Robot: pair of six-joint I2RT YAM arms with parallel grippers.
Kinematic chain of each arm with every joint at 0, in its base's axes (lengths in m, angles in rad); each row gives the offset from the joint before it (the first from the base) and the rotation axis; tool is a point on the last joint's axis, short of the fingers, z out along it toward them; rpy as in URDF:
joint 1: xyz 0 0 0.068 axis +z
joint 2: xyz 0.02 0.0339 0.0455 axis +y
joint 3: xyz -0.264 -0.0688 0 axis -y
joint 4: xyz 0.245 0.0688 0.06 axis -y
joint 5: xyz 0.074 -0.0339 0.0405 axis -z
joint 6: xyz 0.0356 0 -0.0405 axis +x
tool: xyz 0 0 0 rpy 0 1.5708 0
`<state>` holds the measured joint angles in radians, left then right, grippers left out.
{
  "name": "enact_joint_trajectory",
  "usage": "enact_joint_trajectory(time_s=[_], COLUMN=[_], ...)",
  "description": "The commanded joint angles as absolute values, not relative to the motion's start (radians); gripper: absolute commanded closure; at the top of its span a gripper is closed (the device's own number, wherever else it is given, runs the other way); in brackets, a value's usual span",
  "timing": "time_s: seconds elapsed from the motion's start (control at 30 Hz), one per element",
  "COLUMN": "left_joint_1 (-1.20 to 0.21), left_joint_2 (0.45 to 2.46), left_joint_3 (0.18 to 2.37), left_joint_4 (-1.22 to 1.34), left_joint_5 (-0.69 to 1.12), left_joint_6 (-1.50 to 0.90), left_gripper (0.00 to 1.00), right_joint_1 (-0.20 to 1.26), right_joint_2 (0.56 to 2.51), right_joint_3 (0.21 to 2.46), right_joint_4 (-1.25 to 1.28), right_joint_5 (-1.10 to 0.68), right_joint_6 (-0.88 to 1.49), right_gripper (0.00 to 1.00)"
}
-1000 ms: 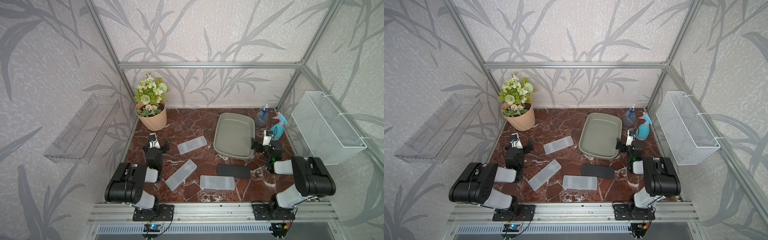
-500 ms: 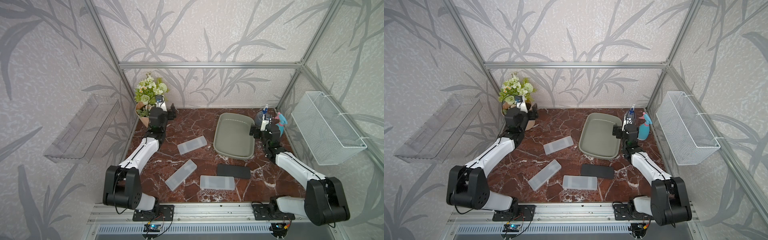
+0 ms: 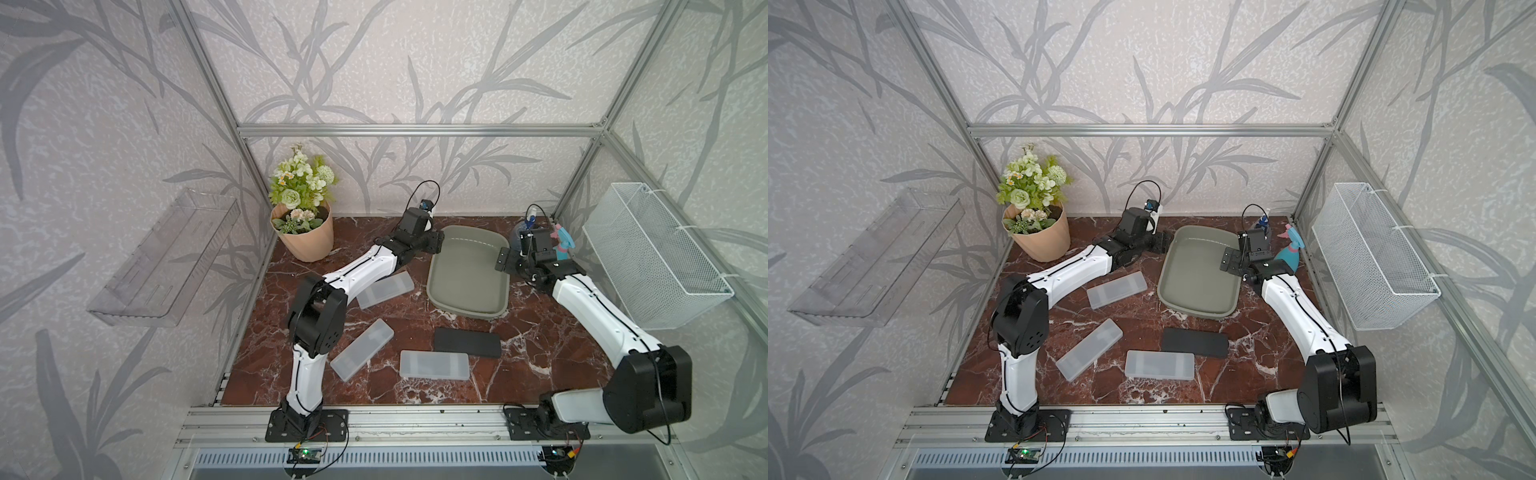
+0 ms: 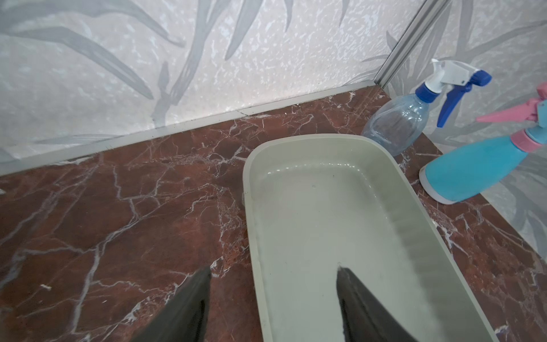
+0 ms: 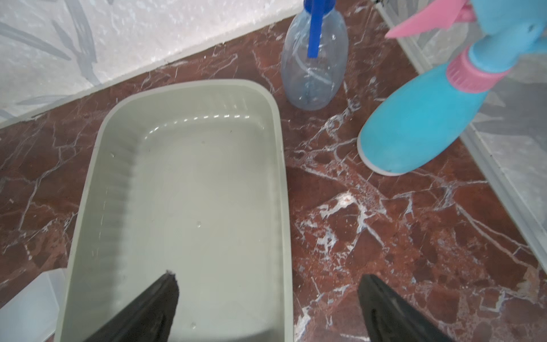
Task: Put the pencil case into the storage box
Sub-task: Adjust the storage box at the center of the board.
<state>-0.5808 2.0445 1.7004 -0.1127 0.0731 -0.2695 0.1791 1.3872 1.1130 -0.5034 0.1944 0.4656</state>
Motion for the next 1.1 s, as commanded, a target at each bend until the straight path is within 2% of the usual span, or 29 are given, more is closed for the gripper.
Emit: enact_joint_trajectory(time_s=[0.0, 0.63, 0.97, 1.07], left_joint_1=[-0.566, -0.567, -0.563, -0.563], left_joint_2=[2.118, 2.627, 2.675, 2.675], left_joint_3=[1.804, 2.428, 2.456, 2.451], left_joint_4=[-0.134, -0.359, -0.372, -0.371], left_joint_5=[0.126, 0.177, 0.177, 0.187], left_joint_6=[-0.368, -0.489, -0.498, -0.501], left_gripper=[0.33, 0.53, 0.78, 0.80], right_joint_1=[0.192, 0.192, 0.192, 0.192], right_joint_2=[1.391, 1.347, 1.338, 1.345], right_joint_3=[1.149, 1.137, 1.120, 1.123], right_joint_4=[-0.622, -0.722, -0.712, -0.707], right_joint_5=[0.140, 0.040, 0.029, 0.027], right_joint_6=[0.480, 0.462, 0.481, 0.485], right_gripper=[0.01, 0.01, 0.01, 0.01])
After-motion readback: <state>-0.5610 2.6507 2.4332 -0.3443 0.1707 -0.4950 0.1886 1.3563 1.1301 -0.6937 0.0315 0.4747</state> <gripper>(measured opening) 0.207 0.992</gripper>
